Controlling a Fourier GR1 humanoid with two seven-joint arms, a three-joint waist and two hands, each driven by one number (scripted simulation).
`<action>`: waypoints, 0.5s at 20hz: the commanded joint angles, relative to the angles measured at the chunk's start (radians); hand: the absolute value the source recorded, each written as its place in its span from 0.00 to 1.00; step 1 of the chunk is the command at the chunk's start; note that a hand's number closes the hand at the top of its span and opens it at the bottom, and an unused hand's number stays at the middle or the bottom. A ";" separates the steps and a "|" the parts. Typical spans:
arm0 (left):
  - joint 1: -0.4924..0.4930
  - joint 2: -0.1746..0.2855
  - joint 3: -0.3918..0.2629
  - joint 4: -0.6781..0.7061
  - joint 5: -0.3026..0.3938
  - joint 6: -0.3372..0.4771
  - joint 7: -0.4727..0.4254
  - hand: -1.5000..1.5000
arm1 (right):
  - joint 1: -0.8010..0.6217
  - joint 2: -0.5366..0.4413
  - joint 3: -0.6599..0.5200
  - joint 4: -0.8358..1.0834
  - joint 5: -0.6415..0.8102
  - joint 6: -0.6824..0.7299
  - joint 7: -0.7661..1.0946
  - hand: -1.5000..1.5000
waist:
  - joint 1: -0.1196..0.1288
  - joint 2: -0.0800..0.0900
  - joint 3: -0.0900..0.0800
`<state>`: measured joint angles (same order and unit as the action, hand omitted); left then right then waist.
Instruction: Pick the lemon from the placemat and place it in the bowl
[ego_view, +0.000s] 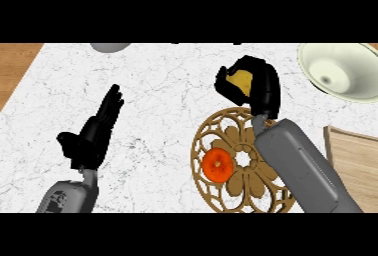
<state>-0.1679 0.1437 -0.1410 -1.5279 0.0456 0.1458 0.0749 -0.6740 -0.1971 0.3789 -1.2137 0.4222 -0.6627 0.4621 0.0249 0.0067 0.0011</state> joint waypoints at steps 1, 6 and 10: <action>0.062 0.005 -0.004 -0.048 -0.014 0.009 0.007 0.50 | -0.112 -0.052 -0.031 -0.011 0.058 0.048 0.006 1.00 | -0.013 -0.009 -0.002; 0.031 -0.009 0.010 -0.016 -0.009 -0.002 0.008 0.50 | -0.251 -0.071 -0.060 0.015 0.197 0.125 0.193 1.00 | -0.019 -0.009 -0.002; -0.001 -0.031 0.010 0.032 -0.030 0.010 -0.015 0.50 | -0.348 -0.106 -0.118 0.057 0.224 0.223 0.270 1.00 | -0.023 -0.007 -0.002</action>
<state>-0.1450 0.1356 -0.1297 -1.5337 0.0314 0.1428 0.0702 -0.9293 -0.2720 0.3072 -1.1870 0.6104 -0.5172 0.6623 0.0062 -0.0012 -0.0006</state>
